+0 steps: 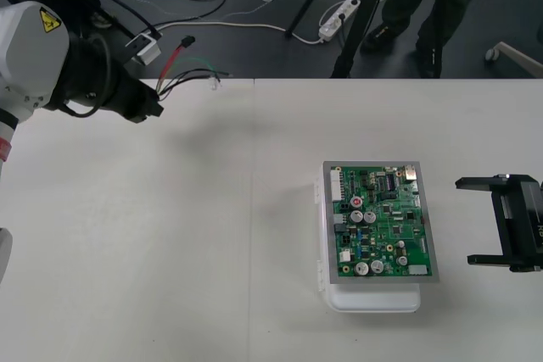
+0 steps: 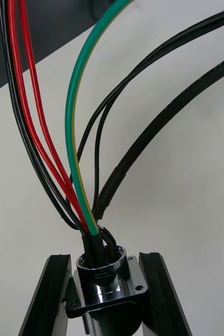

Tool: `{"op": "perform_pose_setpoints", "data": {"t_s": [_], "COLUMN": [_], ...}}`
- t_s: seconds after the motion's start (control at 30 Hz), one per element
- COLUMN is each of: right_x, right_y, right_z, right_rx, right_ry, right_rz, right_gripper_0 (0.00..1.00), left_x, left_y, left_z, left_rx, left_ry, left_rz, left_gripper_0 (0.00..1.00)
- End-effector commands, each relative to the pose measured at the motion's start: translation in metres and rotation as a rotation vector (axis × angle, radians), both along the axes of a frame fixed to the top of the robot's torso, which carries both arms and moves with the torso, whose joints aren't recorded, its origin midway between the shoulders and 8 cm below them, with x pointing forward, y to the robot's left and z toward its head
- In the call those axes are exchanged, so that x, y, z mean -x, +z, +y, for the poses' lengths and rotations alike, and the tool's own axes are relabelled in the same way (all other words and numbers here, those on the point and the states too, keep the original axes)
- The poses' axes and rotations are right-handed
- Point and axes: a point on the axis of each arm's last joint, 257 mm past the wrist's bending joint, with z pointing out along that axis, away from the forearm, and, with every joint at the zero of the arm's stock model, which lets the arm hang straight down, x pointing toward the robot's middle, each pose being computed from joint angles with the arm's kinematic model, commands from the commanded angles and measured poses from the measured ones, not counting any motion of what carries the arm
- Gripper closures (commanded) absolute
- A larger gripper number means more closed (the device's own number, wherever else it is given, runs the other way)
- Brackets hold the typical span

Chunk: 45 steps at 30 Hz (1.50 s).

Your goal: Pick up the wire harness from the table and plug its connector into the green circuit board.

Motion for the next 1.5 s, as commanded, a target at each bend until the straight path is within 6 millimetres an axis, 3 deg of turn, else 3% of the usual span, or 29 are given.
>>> {"op": "perform_pose_setpoints", "data": {"t_s": [0.03, 0.27, 0.77, 1.07, 1.5], "right_x": [-0.001, -0.001, 0.0, 0.0, 0.0], "right_y": [0.006, 0.006, 0.006, 0.007, 0.007], "right_z": [0.006, 0.006, 0.006, 0.007, 0.007], "right_rx": [-0.008, -0.008, -0.008, -0.01, -0.01], "right_ry": [0.028, 0.028, 0.029, 0.032, 0.033], "right_rz": [-0.007, -0.007, -0.008, -0.007, -0.006], "right_gripper_0": [0.0, 0.0, 0.0, 0.0, 0.0], "left_x": [0.034, 0.066, 0.16, 0.19, 0.215], "left_y": [0.004, 0.018, 0.06, 0.096, 0.11], "left_z": [-0.019, -0.037, -0.083, -0.115, -0.151], "left_rx": [0.067, 0.122, 0.264, 0.294, 0.257], "left_ry": [-0.089, -0.16, -0.344, -0.448, -0.615], "left_rz": [-0.015, -0.088, -0.218, -0.327, -0.465], "left_gripper_0": [1.0, 1.0, 1.0, 1.0, 1.0]}}
